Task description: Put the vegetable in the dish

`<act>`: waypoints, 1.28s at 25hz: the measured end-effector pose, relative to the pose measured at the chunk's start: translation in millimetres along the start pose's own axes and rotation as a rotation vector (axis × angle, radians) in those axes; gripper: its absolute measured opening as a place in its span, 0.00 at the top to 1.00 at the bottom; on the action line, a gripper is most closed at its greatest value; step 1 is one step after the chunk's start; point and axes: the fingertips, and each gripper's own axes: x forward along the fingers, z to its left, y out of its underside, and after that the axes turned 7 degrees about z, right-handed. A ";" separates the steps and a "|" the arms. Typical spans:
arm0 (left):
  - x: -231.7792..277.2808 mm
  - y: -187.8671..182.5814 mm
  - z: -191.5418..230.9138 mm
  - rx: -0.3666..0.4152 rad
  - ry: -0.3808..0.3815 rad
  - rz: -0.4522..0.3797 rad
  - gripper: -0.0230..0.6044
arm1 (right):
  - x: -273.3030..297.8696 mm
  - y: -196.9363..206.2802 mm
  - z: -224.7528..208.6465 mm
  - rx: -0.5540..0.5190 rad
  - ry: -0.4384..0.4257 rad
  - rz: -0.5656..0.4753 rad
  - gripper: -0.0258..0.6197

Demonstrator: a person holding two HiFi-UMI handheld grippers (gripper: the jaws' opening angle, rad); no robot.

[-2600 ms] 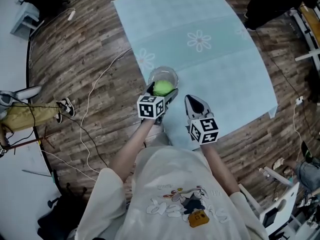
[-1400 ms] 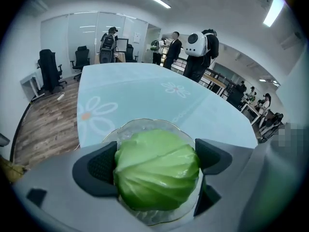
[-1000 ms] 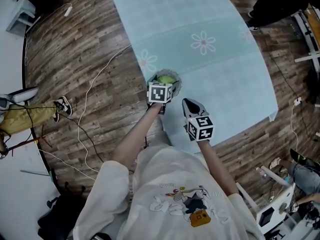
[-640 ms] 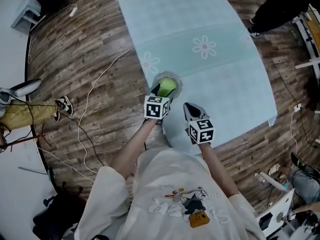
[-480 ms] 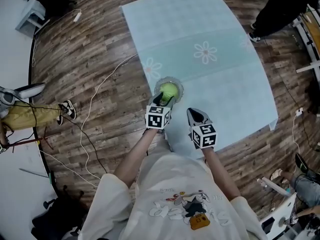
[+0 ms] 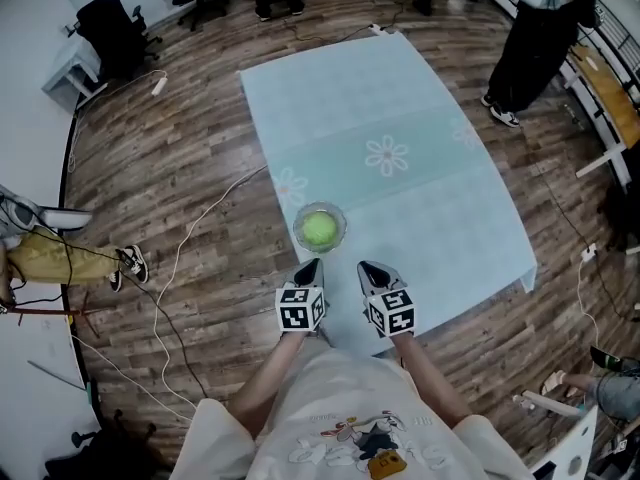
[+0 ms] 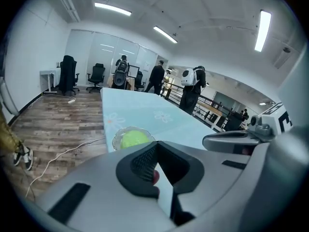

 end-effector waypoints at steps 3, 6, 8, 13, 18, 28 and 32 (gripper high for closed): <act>-25.2 11.4 -21.6 -0.004 0.019 -0.012 0.96 | -23.0 10.2 4.6 -0.010 -0.023 -0.010 0.93; -44.0 21.5 -39.4 0.014 0.030 -0.023 0.96 | -43.6 18.7 7.0 -0.008 -0.034 -0.027 0.93; -57.9 28.1 -50.4 0.030 0.032 -0.030 0.96 | -58.0 23.9 10.9 -0.001 -0.039 -0.039 0.93; -98.5 49.1 -87.9 0.051 0.071 -0.042 0.96 | -93.5 46.6 28.1 -0.014 -0.080 -0.046 0.93; -135.6 79.7 -122.9 0.098 0.101 -0.032 0.96 | -126.1 55.1 47.1 0.001 -0.125 -0.079 0.93; -191.1 78.1 -145.4 0.114 0.091 -0.165 0.96 | -181.9 56.3 104.5 -0.039 -0.240 -0.123 0.93; -191.0 79.8 -167.6 0.138 0.109 -0.195 0.96 | -199.2 62.9 112.3 -0.058 -0.250 -0.144 0.93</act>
